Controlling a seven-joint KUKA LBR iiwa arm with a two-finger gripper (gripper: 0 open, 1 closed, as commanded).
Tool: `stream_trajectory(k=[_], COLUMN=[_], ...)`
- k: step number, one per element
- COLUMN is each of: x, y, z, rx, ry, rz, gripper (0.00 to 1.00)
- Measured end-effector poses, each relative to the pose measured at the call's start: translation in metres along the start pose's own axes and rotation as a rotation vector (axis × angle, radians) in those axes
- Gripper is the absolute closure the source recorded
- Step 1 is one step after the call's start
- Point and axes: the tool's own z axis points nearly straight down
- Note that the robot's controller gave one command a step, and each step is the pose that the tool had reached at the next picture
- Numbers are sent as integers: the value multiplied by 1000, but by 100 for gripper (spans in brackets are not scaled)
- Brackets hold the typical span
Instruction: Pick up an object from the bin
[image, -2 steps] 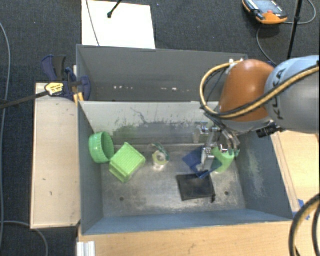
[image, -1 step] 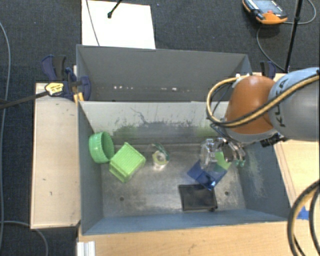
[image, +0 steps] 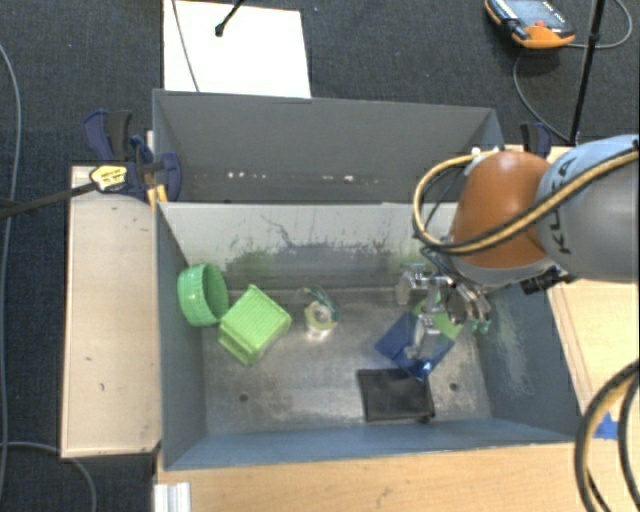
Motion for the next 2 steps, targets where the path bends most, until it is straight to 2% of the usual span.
stream_trajectory(k=[1, 2], x=[0, 29], y=[0, 3], z=[0, 28], rx=[0, 0], ry=[0, 0], rz=[0, -211], gripper=[0, 100])
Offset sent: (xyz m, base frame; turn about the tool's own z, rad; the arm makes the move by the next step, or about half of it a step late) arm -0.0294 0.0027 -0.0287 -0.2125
